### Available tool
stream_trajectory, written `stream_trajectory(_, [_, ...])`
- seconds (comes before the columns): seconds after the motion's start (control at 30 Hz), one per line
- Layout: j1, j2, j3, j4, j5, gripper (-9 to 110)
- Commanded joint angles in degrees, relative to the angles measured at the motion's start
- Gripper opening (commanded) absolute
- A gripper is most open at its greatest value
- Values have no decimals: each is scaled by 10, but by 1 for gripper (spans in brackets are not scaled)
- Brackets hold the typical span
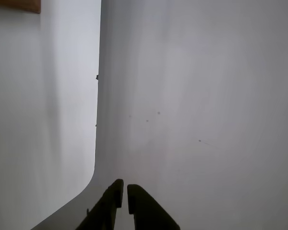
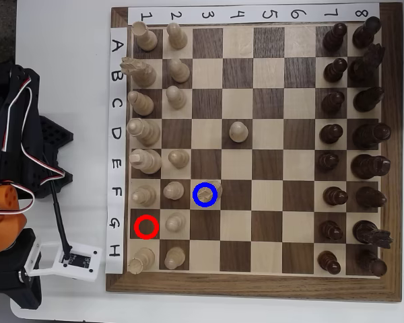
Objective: Move the piece to destination
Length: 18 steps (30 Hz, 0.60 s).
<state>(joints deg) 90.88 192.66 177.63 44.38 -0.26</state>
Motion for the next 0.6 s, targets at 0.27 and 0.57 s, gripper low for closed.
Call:
stream_trajectory(0.27, [2,35,67,-2,14,0])
stream_trajectory(0.57, [8,35,67,-2,21,0])
